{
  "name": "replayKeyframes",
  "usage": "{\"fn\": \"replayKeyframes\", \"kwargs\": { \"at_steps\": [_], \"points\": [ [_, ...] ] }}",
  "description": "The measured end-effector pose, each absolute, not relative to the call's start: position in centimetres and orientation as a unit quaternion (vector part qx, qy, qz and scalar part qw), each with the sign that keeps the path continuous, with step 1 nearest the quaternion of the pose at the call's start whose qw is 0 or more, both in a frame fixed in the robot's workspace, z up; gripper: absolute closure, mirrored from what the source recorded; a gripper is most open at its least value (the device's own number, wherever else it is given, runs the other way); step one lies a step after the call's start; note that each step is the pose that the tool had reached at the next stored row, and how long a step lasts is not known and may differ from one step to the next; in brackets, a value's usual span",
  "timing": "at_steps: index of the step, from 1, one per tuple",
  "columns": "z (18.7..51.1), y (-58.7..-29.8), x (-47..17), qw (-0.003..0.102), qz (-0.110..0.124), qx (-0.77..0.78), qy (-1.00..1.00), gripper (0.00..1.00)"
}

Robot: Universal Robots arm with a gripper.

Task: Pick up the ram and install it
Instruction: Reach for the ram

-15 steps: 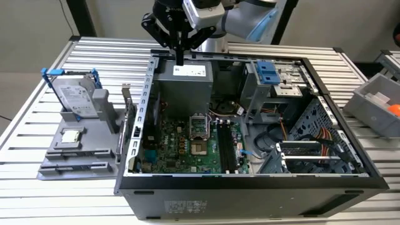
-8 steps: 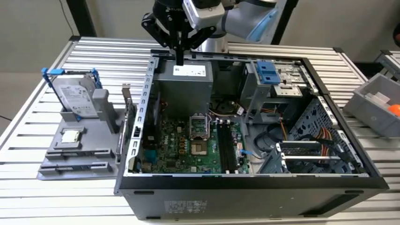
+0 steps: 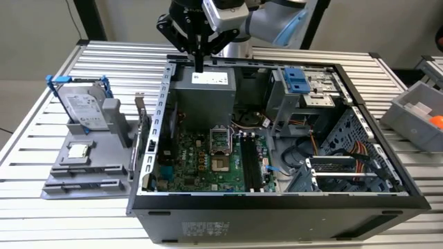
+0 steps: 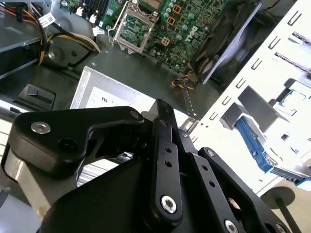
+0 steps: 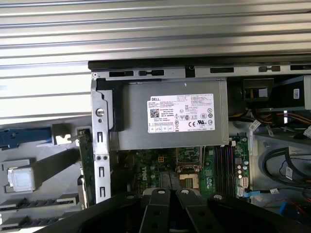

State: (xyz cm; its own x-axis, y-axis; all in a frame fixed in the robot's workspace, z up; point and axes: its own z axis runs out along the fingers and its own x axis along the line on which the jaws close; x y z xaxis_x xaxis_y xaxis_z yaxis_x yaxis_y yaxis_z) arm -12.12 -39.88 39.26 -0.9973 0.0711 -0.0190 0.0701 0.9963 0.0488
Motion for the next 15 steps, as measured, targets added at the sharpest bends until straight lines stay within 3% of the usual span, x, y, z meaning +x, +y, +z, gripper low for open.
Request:
{"fn": "replayKeyframes", "kwargs": {
  "at_steps": [15],
  "points": [
    [39.26,-39.88,-12.96,0.010,0.024,0.035,0.999,1.00]
  ]
}}
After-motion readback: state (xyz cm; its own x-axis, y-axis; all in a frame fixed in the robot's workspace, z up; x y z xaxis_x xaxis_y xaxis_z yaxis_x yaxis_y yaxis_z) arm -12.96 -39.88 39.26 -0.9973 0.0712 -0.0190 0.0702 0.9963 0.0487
